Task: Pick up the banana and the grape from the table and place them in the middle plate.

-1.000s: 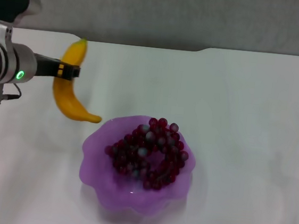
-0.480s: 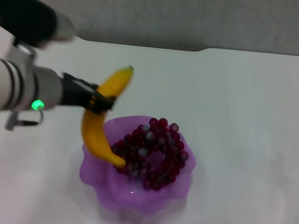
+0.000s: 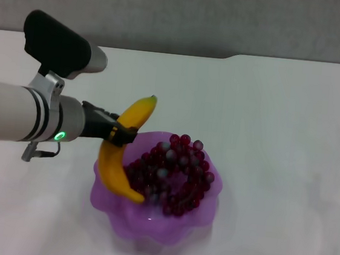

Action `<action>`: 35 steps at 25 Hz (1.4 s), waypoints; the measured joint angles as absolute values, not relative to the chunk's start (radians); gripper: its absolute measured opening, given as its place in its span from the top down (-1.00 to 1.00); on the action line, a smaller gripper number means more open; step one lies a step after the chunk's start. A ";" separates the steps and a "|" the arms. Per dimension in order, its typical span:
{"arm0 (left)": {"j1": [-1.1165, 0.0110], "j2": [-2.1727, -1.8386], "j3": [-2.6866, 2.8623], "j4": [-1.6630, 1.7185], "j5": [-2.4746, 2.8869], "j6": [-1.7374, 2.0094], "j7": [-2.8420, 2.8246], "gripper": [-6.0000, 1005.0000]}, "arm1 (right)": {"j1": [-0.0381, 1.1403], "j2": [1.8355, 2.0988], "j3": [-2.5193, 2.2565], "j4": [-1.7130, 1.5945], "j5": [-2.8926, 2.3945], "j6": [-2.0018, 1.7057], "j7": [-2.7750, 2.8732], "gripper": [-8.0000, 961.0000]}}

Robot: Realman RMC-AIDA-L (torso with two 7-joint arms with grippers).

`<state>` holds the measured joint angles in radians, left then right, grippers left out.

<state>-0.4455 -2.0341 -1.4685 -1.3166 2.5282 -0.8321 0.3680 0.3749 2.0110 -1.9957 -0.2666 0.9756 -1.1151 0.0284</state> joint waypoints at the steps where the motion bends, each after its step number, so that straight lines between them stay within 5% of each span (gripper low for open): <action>1: -0.451 -2.034 -1.467 -1.307 2.547 -0.836 0.361 0.02 | 0.375 2.011 -1.996 -0.267 0.975 -1.115 0.029 -0.86; 26: -0.497 -2.040 -1.378 -1.295 2.615 -0.940 0.302 0.00 | 0.376 2.011 -1.996 -0.262 0.978 -1.115 0.029 -0.86; 28: -0.494 -2.040 -1.377 -1.304 2.613 -0.924 0.297 -0.40 | 0.376 2.011 -1.996 -0.262 0.978 -1.115 0.029 -0.86; 35: -0.428 -2.038 -1.382 -1.403 2.567 -0.785 0.282 -0.78 | 0.375 2.011 -1.996 -0.254 0.979 -1.114 0.029 -0.86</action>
